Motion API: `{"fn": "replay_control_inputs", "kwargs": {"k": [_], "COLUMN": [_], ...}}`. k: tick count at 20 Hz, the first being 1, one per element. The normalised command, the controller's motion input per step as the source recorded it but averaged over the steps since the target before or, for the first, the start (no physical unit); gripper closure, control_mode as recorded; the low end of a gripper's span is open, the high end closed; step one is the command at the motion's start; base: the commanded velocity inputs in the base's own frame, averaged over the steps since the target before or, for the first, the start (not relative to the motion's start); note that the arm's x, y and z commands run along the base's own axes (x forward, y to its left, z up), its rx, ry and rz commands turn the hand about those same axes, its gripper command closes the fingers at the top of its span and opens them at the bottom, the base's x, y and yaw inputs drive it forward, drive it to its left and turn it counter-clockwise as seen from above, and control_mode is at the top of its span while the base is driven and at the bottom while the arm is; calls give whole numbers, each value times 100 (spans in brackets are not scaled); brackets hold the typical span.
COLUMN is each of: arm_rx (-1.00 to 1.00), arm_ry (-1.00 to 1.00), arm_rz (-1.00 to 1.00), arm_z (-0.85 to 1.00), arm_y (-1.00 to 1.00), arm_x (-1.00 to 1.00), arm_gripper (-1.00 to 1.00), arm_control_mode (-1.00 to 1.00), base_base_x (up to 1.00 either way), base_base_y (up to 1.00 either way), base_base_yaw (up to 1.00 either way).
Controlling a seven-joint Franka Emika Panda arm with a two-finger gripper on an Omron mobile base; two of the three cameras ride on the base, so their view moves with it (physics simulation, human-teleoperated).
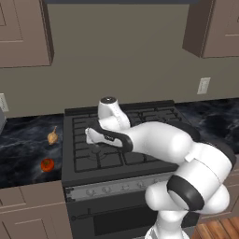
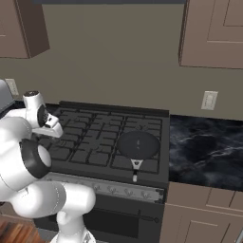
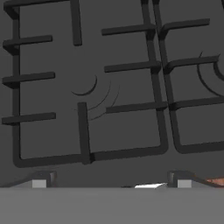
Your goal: Place the pan on the front right burner on the stove. Then place the tomato and the onion in the pan and turn on the front right burner.
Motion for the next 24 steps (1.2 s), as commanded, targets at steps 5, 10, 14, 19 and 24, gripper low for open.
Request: {"fn": "replay_control_inputs", "kwargs": {"k": [5,10,14,19,24], "arm_rx": [13,6,0,0,0], "arm_ry": [-19,-27,-15,-2,6], "arm_rz": [7,9,10,12,13], "arm_z": [0,0,0,0,0], "arm_y": [0,1,17,37,49], "arm_x": [-1,-10,-8,-5,0], "arm_gripper": [-100,-100,-100,-100,-100], "arm_control_mode": [-100,-100,-100,-100,-100], "base_base_x": [0,0,0,0,0], "base_base_y": [0,0,0,0,0], "base_base_yaw": [0,0,0,0,0]}}
